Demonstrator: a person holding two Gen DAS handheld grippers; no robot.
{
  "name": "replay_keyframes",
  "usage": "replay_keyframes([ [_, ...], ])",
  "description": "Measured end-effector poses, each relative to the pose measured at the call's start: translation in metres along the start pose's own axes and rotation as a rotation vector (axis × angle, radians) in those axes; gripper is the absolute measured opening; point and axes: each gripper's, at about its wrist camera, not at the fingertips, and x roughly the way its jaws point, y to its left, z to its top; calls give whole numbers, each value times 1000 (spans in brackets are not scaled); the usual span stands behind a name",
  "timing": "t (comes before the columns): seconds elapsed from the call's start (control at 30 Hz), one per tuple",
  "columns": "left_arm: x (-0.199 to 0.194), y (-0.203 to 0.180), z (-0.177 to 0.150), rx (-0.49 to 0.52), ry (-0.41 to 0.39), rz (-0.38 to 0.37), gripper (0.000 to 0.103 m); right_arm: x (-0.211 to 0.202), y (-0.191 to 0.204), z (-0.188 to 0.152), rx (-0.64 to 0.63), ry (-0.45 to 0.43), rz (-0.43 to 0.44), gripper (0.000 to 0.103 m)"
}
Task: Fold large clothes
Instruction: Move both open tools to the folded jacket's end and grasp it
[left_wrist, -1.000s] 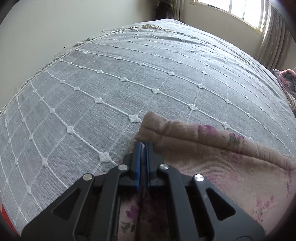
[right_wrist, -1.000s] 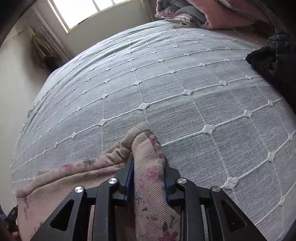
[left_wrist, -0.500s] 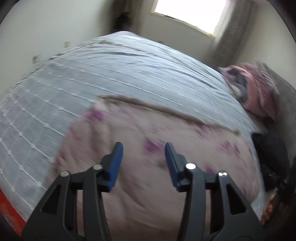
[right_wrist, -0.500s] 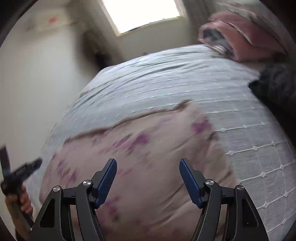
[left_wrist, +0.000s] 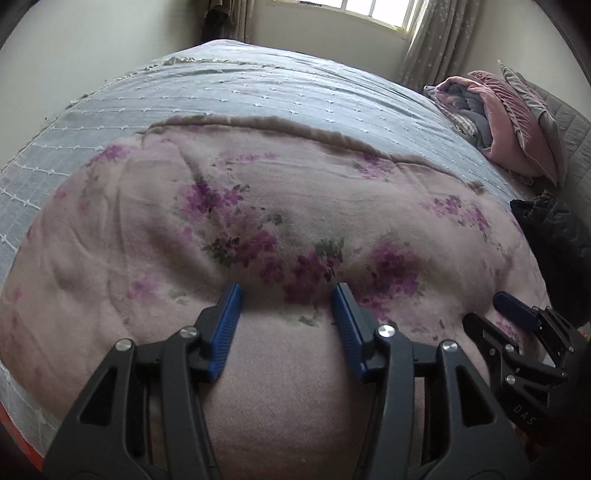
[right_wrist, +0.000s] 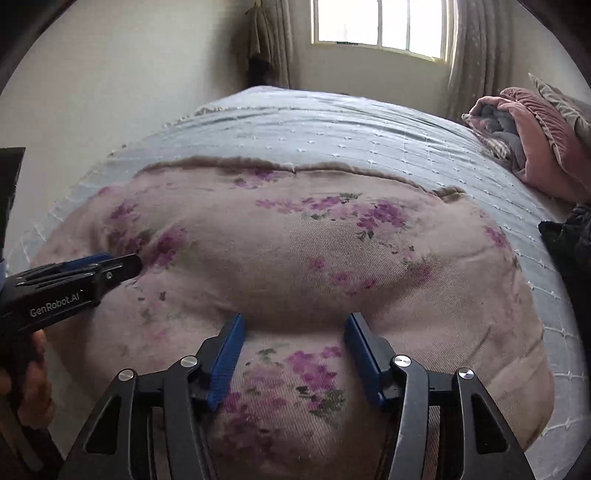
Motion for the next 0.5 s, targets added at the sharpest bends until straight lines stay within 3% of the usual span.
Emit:
replay_keyframes([
  [0.27, 8, -13, -9, 19, -33, 92, 54, 33, -1, -7, -7, 34, -4, 57],
  [0.5, 2, -7, -9, 18, -49, 57, 54, 17, -10, -1, 32, -2, 20, 57],
])
